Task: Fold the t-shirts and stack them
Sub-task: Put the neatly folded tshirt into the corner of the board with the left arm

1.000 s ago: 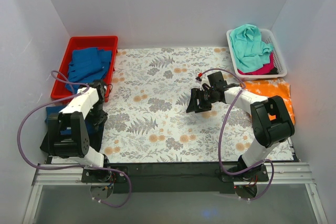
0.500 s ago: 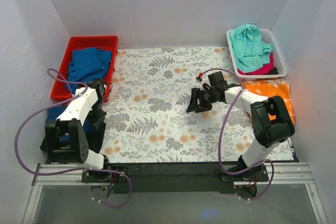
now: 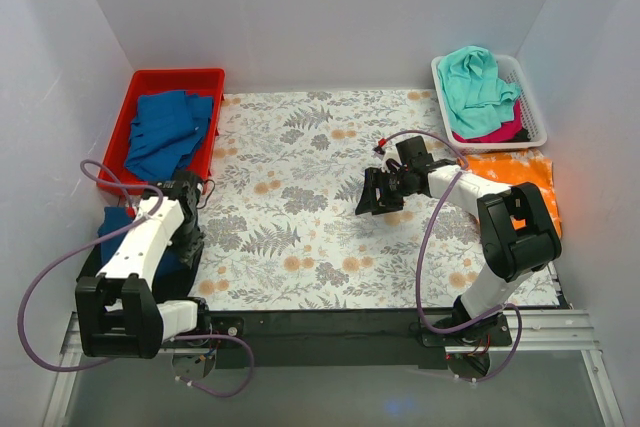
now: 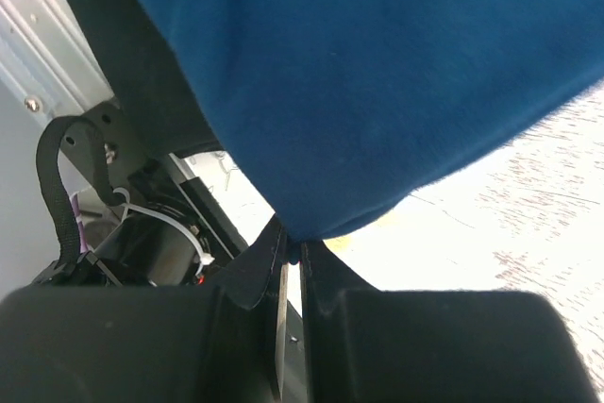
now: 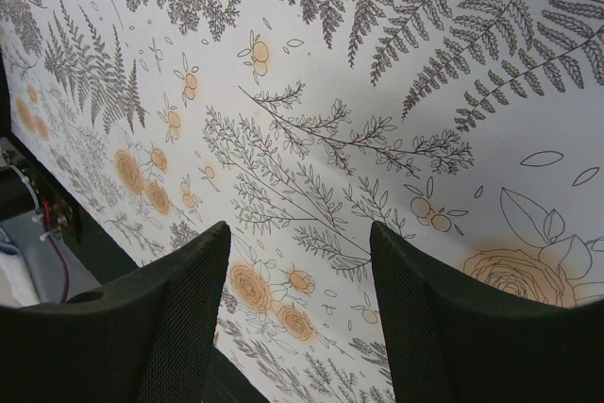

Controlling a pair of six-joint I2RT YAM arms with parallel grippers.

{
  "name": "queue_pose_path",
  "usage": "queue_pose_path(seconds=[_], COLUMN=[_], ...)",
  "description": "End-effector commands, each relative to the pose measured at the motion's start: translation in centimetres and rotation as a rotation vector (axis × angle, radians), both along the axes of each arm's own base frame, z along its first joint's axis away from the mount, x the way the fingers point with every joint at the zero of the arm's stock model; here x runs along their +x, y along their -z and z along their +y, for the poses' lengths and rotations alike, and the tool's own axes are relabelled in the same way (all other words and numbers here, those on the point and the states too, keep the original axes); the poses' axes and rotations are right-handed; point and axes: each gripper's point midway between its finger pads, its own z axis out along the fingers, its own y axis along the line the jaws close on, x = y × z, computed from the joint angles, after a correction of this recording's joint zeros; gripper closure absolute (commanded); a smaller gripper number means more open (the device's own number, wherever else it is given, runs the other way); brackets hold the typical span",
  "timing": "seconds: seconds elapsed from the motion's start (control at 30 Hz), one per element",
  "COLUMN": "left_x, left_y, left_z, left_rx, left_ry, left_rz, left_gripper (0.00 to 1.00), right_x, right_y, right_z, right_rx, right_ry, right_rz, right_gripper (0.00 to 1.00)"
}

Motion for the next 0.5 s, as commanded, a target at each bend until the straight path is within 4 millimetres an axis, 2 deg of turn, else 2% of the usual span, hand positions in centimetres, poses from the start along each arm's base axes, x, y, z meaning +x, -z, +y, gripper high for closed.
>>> queue_pose_path(seconds=[0.0,0.07,0.1,0.17,0.2,0.27,0.3,0.33,0.37,0.43,0.47], left_x=[-2.4,-3.0,-3.2,-3.1,-2.8,-1.9,-0.6,0.2,1.0,3.5,4.1], left_y=[0.5,1.0,1.2,1.2,1.1,0.2,-0.7,-1.5,-2.2,-4.2,-4.9], left_z=[0.1,0.4,0.7,0.8,0.7,0.8,0.8,0.6,0.4,-0.1,-0.1], left_rx=[0.018,0.041,0.056,0.065,0.064,0.067,0.063,0.047,0.035,0.002,0.003], left_ry=[-0.052,-0.058,-0.059,-0.068,-0.069,-0.071,-0.073,-0.050,-0.035,0.005,0.033], left_rz=[0.062,0.090,0.109,0.111,0.101,0.050,-0.016,-0.072,-0.119,-0.257,-0.283], left_gripper=[1.00,1.00,0.95,0.80,0.63,0.52,0.40,0.39,0.30,0.24,0.23], right_x=[0.6,0.6,0.6,0.7,0.7,0.8,0.7,0.6,0.7,0.6,0.7], right_y=[-1.2,-1.2,-1.2,-1.3,-1.2,-1.3,-1.2,-1.0,-1.0,-1.0,-1.0], right_z=[0.0,0.0,-0.1,-0.2,-0.3,-0.5,-0.5,-0.6,-0.6,-0.6,-0.7], right_rx=[0.018,0.015,0.014,0.011,0.006,0.004,0.001,0.000,-0.001,-0.001,-0.003], right_ry=[0.002,0.002,0.003,0.004,0.009,0.015,0.014,0.013,0.016,0.017,0.020], right_rz=[-0.049,-0.051,-0.052,-0.057,-0.057,-0.059,-0.057,-0.053,-0.054,-0.052,-0.055], right_gripper=[0.34,0.34,0.34,0.34,0.34,0.34,0.34,0.34,0.34,0.34,0.34])
